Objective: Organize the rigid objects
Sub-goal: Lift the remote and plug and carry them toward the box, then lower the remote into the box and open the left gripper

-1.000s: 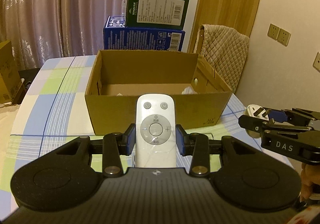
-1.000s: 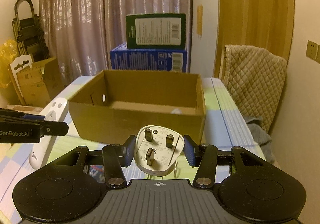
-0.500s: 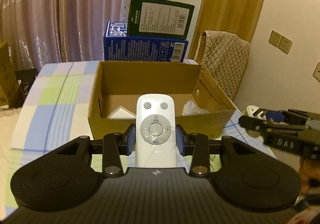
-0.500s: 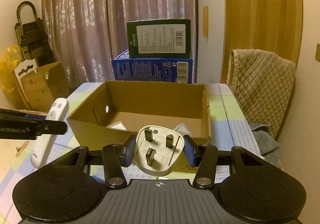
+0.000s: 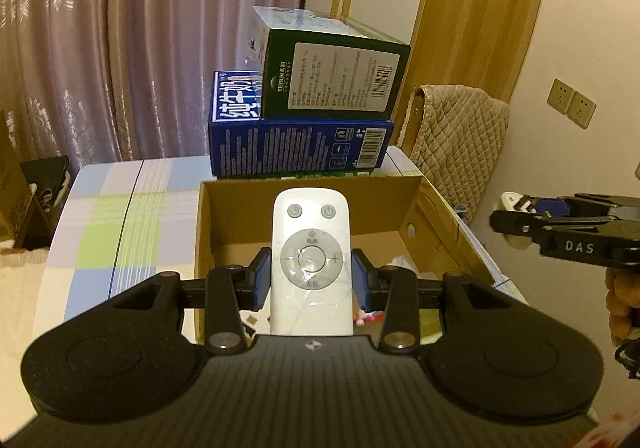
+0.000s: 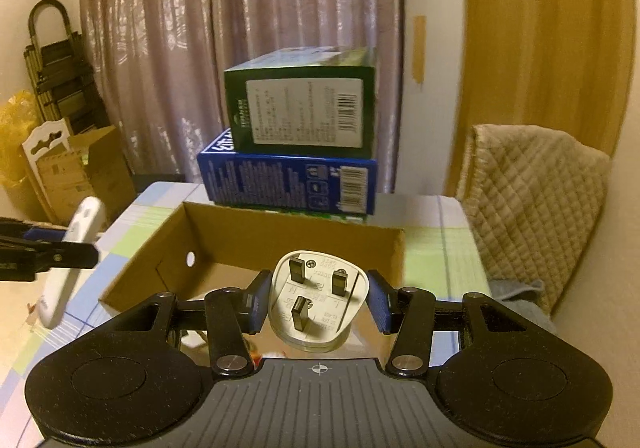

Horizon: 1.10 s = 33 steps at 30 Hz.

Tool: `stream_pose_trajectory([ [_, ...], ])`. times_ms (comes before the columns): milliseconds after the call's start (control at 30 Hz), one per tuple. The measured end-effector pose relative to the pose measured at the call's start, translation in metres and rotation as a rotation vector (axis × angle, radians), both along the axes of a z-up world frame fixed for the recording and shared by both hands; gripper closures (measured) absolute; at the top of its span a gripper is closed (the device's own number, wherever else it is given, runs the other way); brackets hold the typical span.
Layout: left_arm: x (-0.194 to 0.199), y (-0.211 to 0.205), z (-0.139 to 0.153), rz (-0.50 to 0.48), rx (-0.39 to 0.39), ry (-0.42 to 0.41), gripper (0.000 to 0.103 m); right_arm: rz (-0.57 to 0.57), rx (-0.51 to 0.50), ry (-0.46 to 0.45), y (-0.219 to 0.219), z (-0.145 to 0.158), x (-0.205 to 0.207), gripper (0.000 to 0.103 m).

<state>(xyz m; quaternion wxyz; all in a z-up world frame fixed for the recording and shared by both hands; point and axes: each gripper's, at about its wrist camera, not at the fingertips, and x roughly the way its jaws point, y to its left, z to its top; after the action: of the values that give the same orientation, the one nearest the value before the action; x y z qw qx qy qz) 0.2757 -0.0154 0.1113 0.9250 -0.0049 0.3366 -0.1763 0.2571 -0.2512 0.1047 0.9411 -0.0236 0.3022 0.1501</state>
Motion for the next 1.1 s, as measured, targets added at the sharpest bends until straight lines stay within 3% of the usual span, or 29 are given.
stream_pose_trajectory([
  [400, 0.067, -0.02, -0.022, -0.03, 0.016, 0.065, 0.068, 0.028, -0.011, 0.097, 0.024, -0.038, 0.058, 0.056],
  [633, 0.098, -0.035, -0.051, -0.034, 0.057, 0.109, 0.068, -0.002, -0.006, 0.157, 0.02, -0.065, 0.081, 0.056],
  [1100, 0.135, -0.066, -0.1, 0.011, -0.048, 0.216, 0.068, -0.061, 0.034, 0.198, 0.001, -0.094, 0.107, 0.056],
])
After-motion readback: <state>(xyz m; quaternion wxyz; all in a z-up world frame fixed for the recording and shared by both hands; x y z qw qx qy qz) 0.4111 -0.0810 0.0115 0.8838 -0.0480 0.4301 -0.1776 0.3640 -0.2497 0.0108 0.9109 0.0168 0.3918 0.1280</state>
